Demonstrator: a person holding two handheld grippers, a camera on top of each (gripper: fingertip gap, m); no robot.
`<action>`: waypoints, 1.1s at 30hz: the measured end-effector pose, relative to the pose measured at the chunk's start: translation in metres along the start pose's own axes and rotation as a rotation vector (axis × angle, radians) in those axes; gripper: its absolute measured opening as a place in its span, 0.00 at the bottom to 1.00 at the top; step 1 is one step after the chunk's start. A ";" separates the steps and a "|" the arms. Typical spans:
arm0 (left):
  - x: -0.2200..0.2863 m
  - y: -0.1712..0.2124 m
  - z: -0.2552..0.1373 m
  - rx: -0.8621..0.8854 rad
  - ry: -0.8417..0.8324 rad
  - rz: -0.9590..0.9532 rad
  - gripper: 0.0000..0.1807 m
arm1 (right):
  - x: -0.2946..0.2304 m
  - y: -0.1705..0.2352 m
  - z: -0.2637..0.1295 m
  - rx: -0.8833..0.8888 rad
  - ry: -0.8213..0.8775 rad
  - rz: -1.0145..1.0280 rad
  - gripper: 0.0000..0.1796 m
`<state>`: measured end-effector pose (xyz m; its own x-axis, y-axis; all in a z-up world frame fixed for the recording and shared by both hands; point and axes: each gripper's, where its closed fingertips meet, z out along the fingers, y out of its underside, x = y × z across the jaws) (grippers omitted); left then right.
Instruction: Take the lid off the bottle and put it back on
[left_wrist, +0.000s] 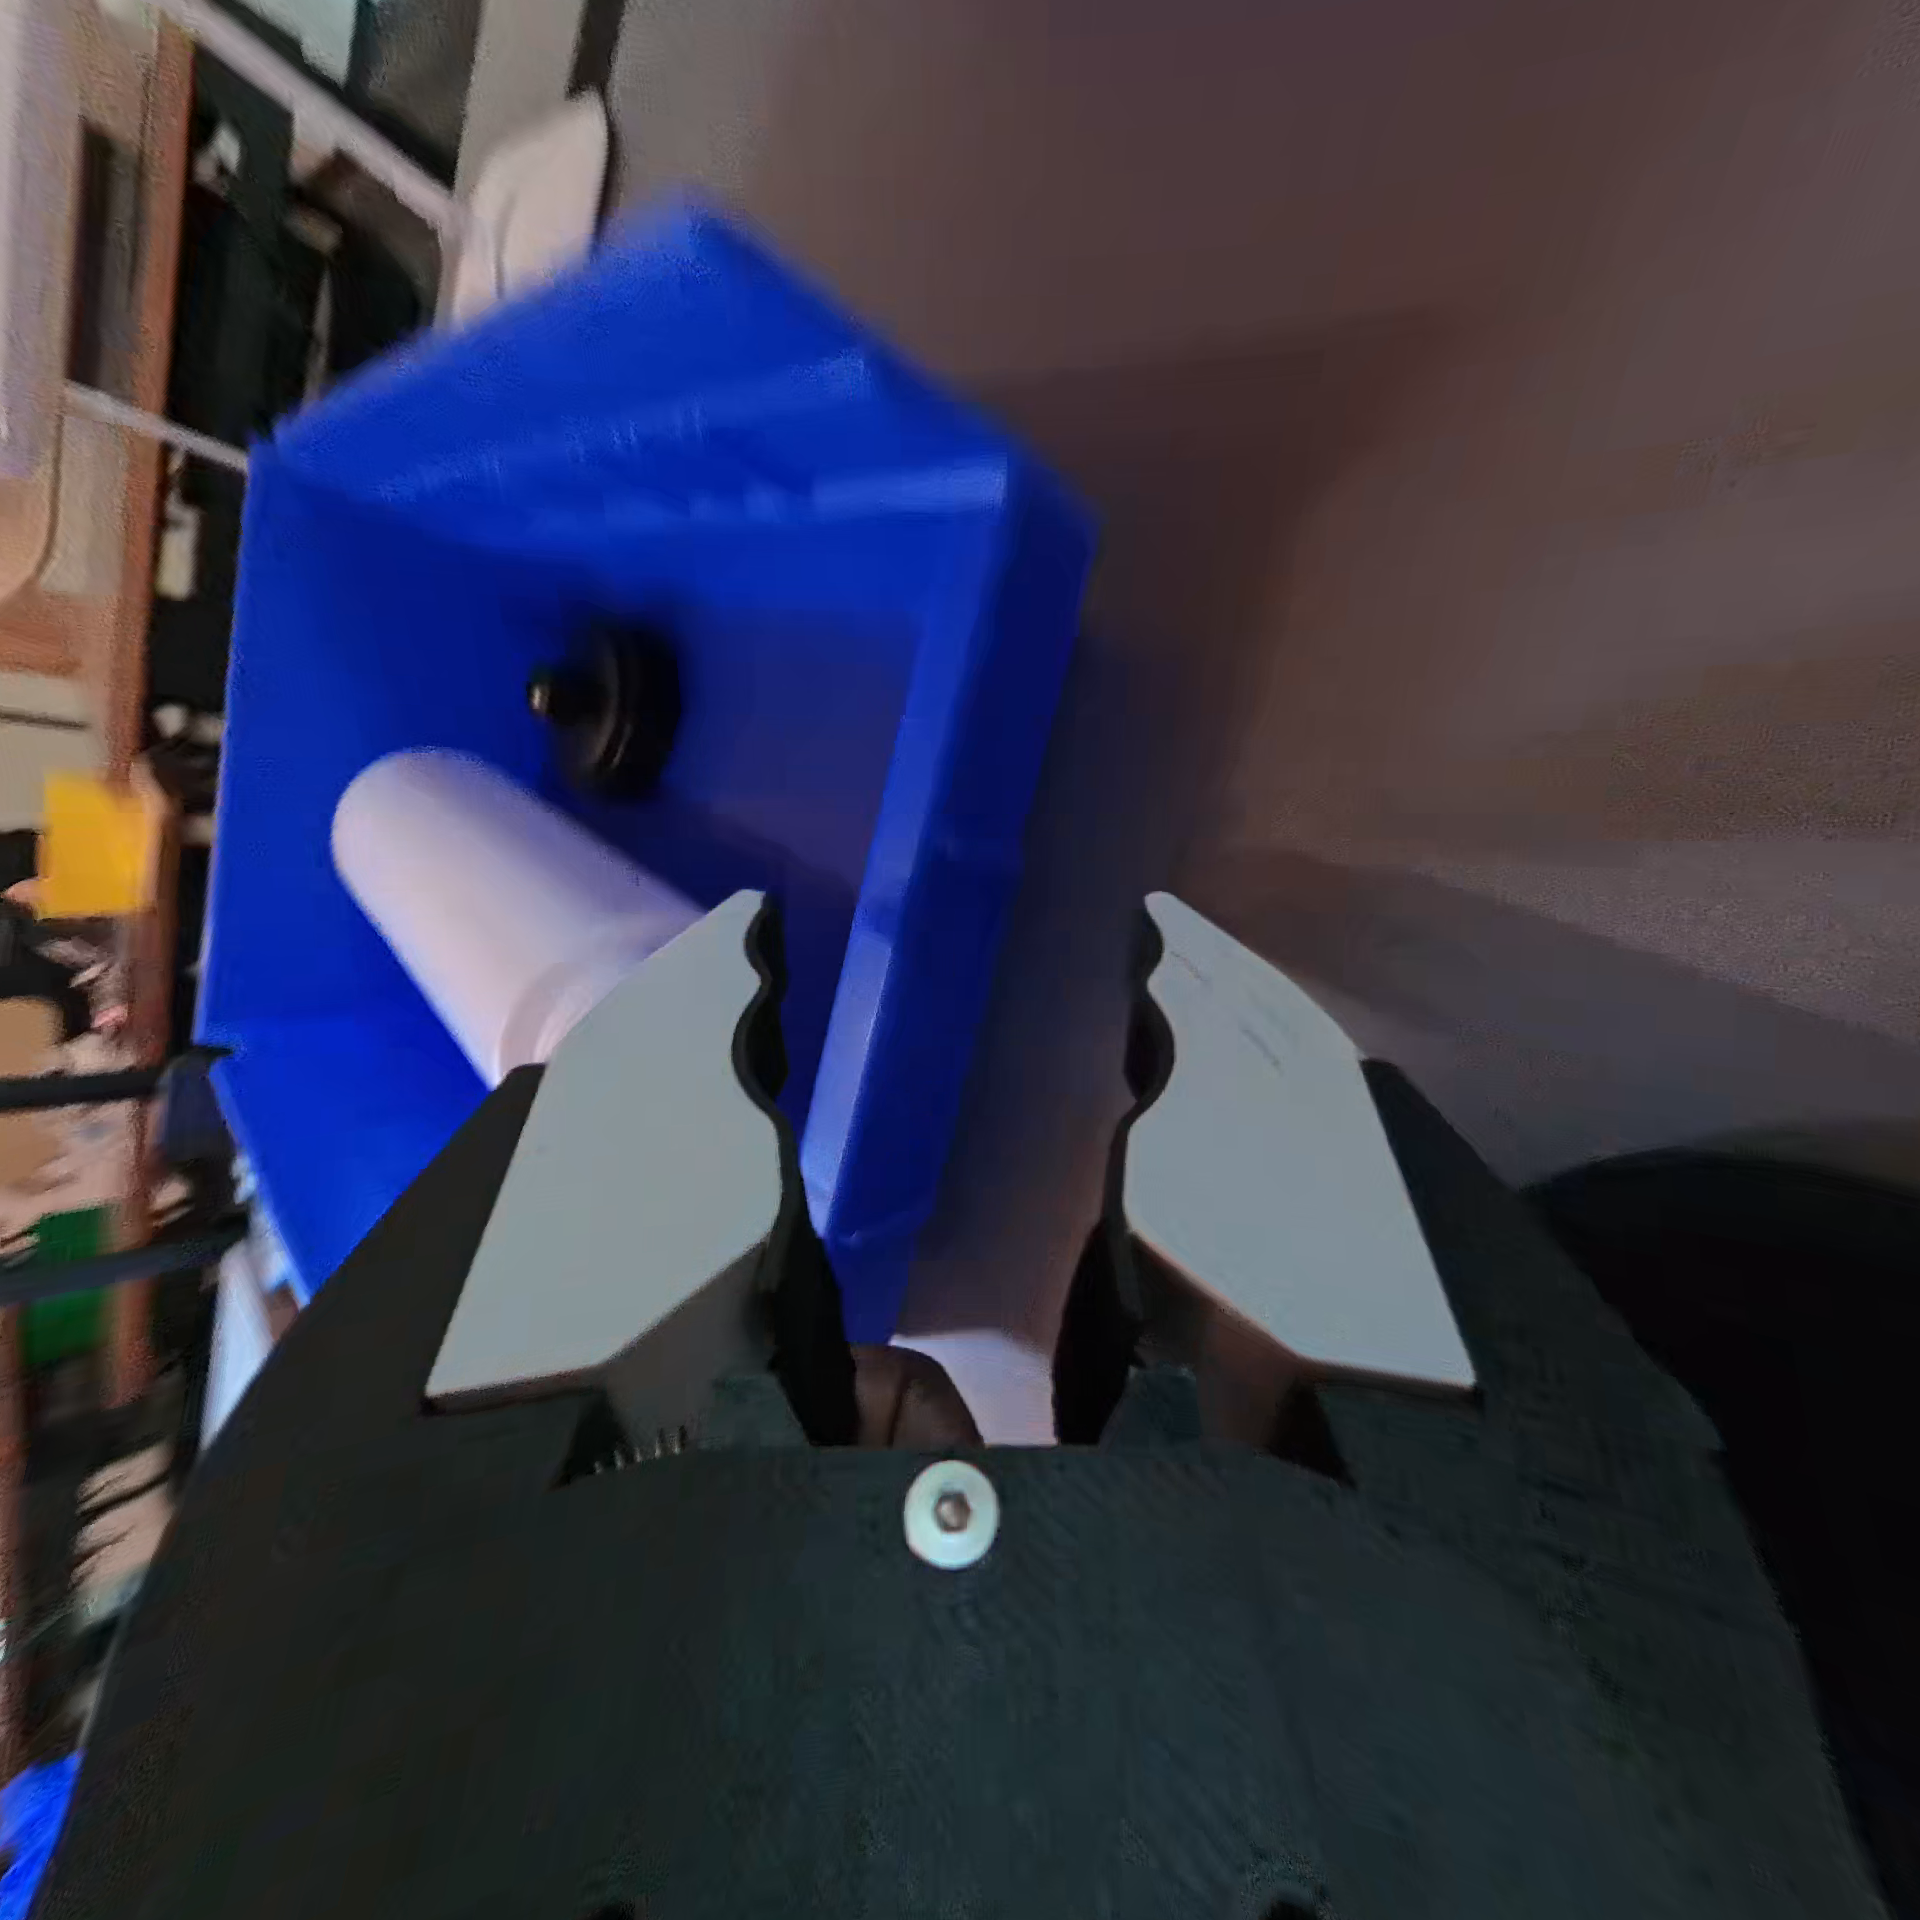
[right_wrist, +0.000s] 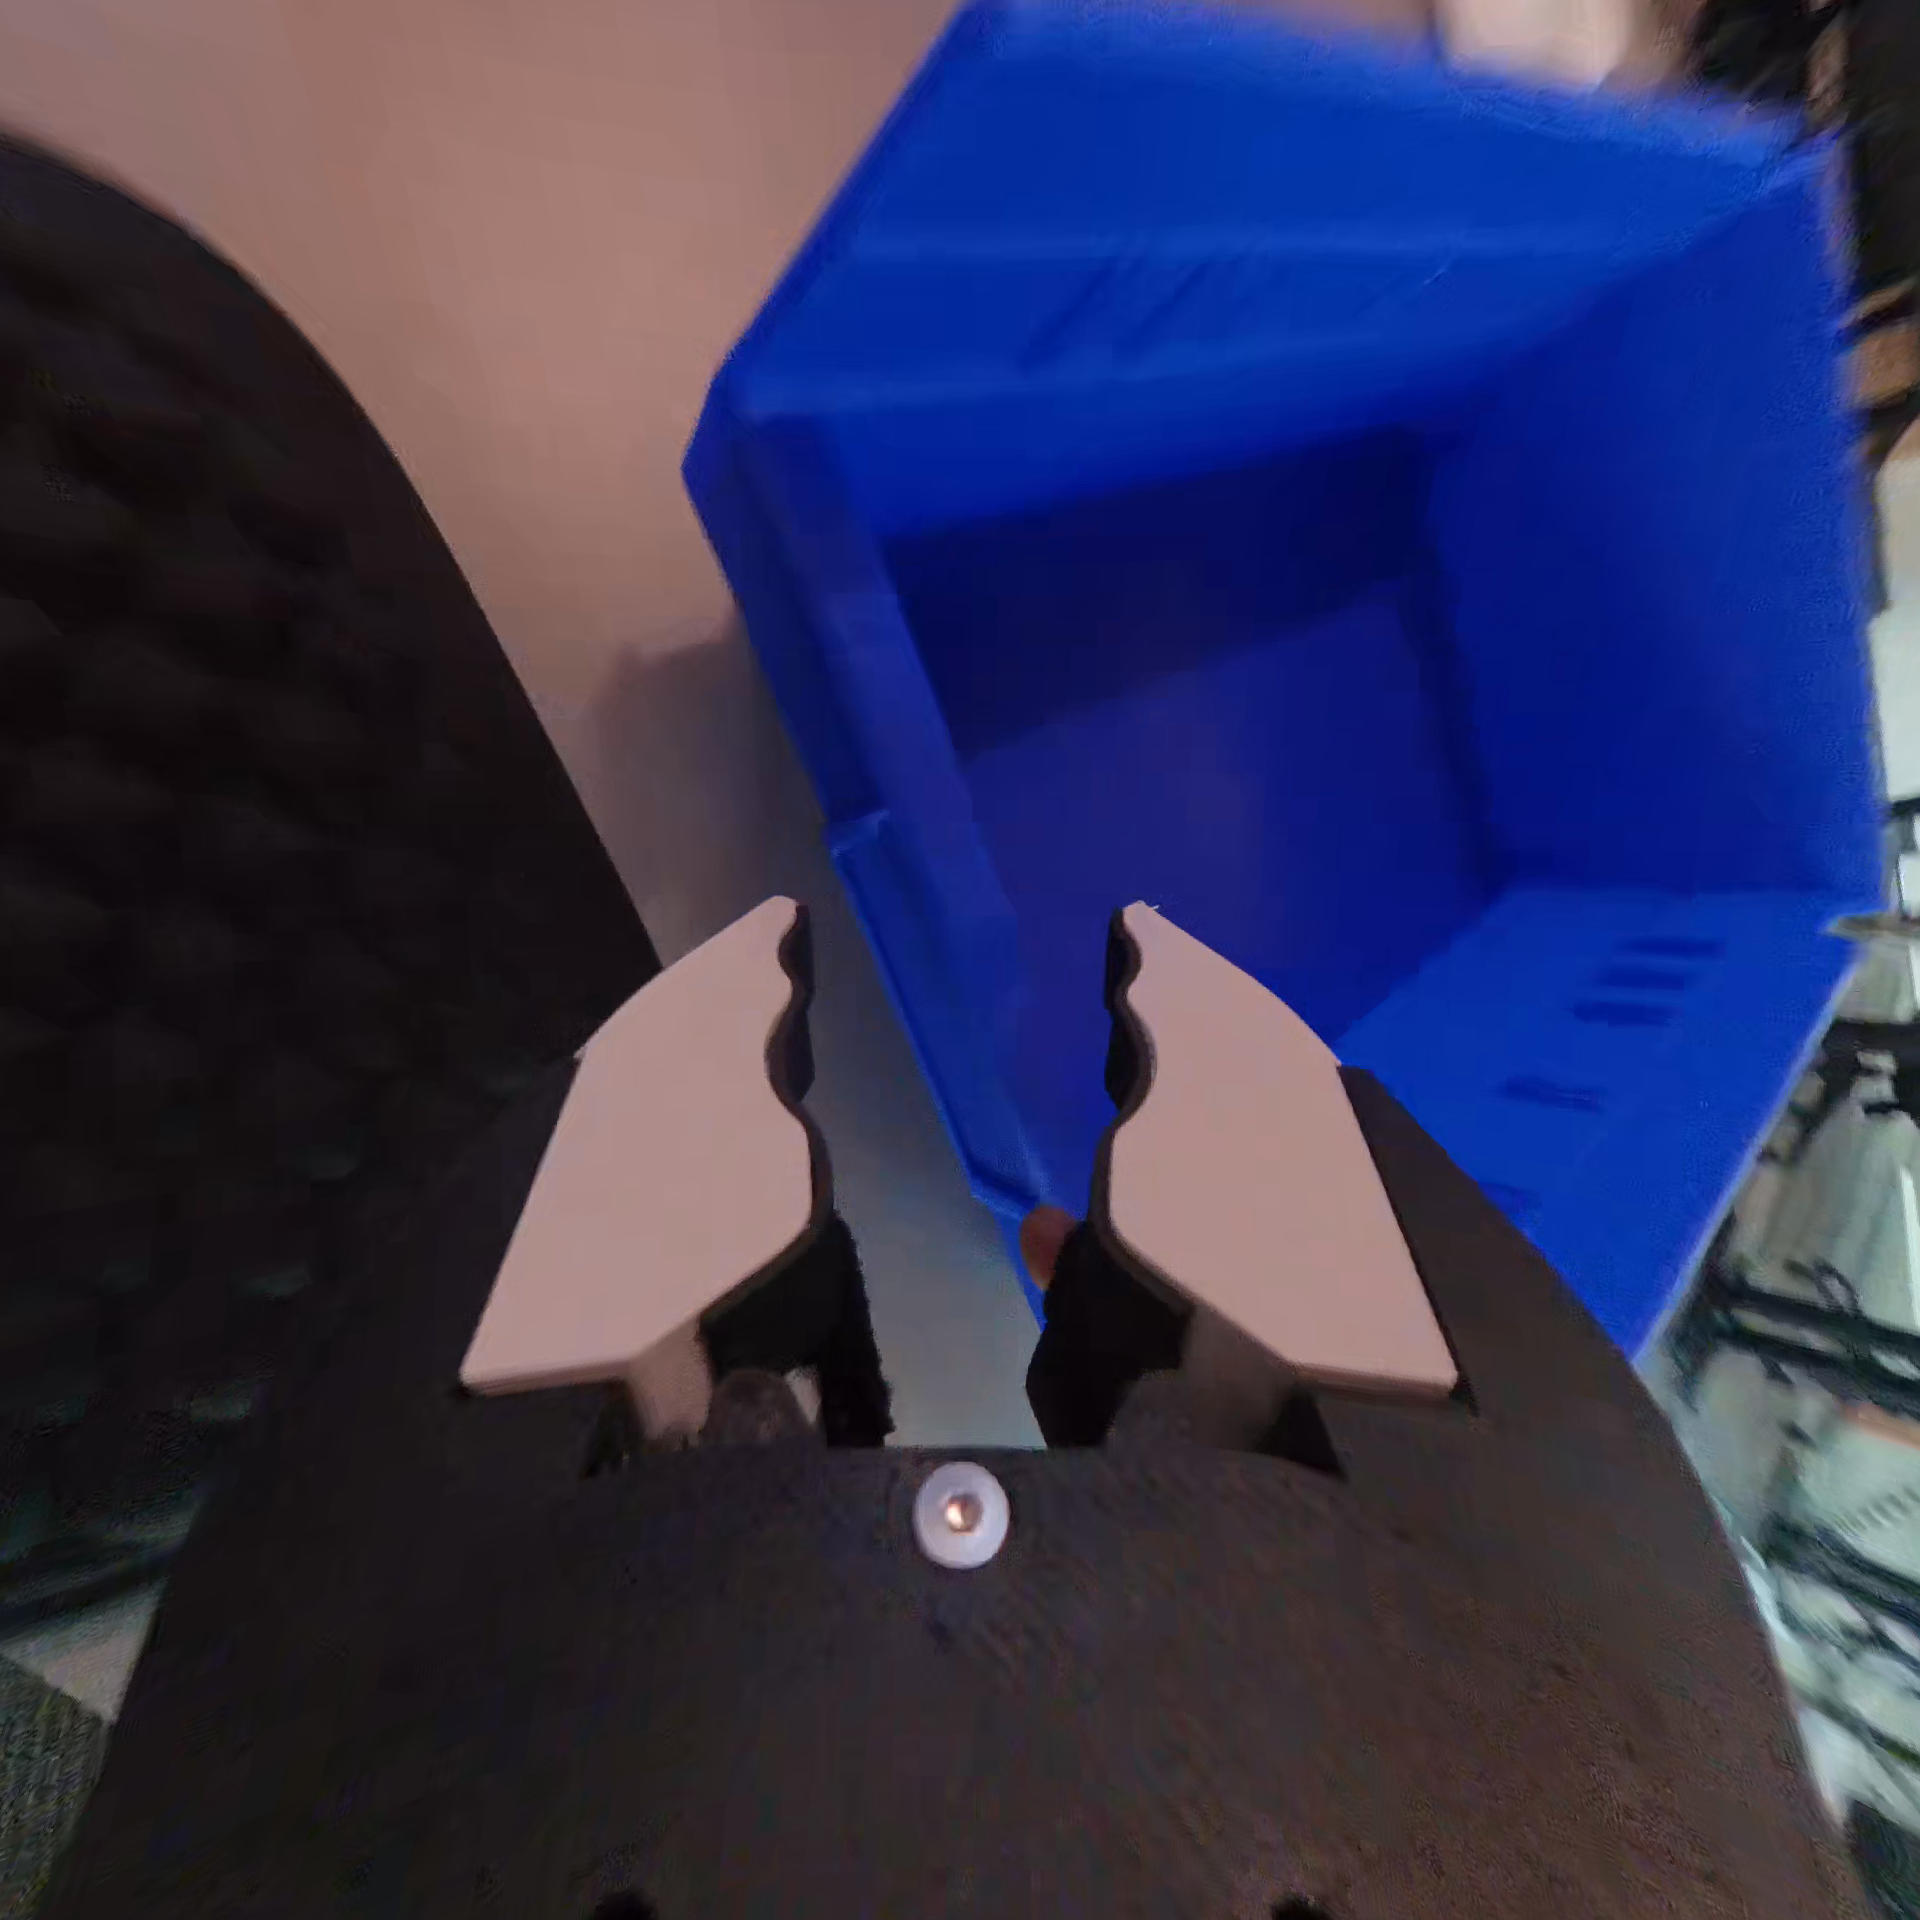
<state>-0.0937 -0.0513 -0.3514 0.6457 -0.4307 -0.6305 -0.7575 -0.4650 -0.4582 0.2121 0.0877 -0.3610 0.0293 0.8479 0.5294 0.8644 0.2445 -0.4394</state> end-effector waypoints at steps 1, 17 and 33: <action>-0.005 0.017 0.008 -0.066 -0.044 0.039 0.31 | -0.003 0.011 0.010 -0.096 0.004 -0.035 0.30; -0.031 0.135 -0.027 -0.259 -0.072 0.055 0.21 | 0.029 0.067 0.008 -0.209 0.210 -0.099 0.21; -0.018 0.216 -0.097 -0.406 -0.023 -0.004 0.21 | 0.048 0.110 -0.007 -0.193 0.303 -0.025 0.22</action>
<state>-0.2595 -0.2189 -0.3783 0.6424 -0.4131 -0.6455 -0.6529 -0.7360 -0.1787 0.3122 0.1519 -0.3788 0.1296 0.6579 0.7419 0.9447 0.1454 -0.2941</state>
